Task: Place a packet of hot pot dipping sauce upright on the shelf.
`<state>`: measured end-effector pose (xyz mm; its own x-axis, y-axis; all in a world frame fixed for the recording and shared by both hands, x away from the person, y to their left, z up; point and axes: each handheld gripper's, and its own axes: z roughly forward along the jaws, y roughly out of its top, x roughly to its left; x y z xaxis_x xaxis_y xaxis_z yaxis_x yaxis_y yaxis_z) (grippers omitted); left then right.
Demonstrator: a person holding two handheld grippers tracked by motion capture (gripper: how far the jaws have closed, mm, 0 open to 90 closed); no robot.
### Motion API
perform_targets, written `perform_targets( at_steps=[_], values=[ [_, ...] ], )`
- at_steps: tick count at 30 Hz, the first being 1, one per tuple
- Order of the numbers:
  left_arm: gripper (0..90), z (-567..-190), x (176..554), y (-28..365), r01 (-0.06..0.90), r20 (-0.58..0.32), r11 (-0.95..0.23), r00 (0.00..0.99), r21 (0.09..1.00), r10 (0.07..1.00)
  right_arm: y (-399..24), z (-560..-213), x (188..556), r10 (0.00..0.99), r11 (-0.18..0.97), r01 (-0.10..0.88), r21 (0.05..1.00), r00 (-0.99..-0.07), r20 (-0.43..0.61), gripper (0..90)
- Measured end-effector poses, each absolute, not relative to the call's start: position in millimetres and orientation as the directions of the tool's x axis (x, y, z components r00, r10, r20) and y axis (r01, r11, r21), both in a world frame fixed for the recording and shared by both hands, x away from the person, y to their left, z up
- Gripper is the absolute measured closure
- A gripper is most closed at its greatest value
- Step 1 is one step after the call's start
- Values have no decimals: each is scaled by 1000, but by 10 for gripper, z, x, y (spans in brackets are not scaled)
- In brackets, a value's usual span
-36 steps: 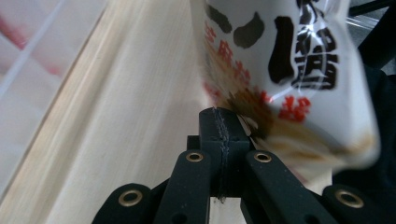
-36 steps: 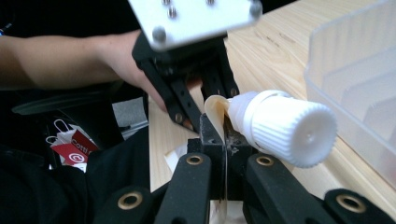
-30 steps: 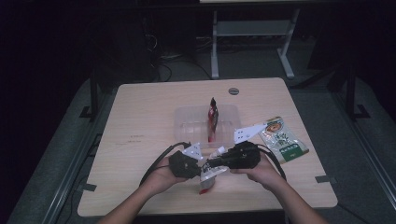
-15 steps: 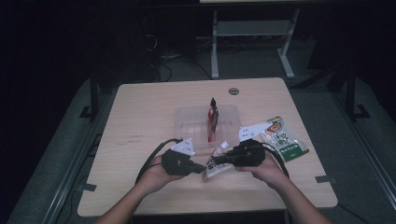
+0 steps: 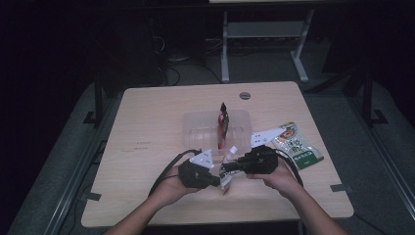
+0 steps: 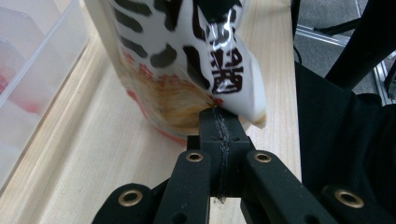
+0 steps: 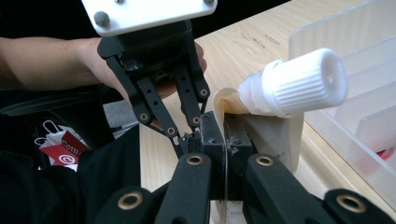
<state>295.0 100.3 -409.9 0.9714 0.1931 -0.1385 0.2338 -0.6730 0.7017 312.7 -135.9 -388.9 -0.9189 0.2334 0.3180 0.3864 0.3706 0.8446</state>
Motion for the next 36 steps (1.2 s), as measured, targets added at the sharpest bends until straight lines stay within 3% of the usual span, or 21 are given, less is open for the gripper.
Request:
perform_targets(
  at_steps=[15, 21, 23, 28, 36],
  values=[
    [881, -4022, 2980, 1184, 263, -157, -645, 963, 717, 218, -1481, -3785, 3111, 252, 370, 375, 850, -921, 296, 899],
    [831, -4054, 2947, 1363, 296, -173, -647, 953, 703, 248, -1546, -3674, 3103, 250, 375, 356, 856, -928, 276, 899],
    [784, -4060, 2927, 1426, 308, -174, -645, 949, 699, 264, -1572, -3622, 3113, 250, 372, 341, 863, -932, 261, 898],
    [572, -4089, 2882, 1553, 310, -140, -657, 944, 687, 299, -1645, -3503, 3155, 263, 365, 328, 871, -934, 241, 898],
    [421, -4194, 2862, 1768, 367, -161, -648, 921, 667, 355, -1803, -3272, 3290, 290, 353, 317, 880, -932, 219, 898]
  ],
)
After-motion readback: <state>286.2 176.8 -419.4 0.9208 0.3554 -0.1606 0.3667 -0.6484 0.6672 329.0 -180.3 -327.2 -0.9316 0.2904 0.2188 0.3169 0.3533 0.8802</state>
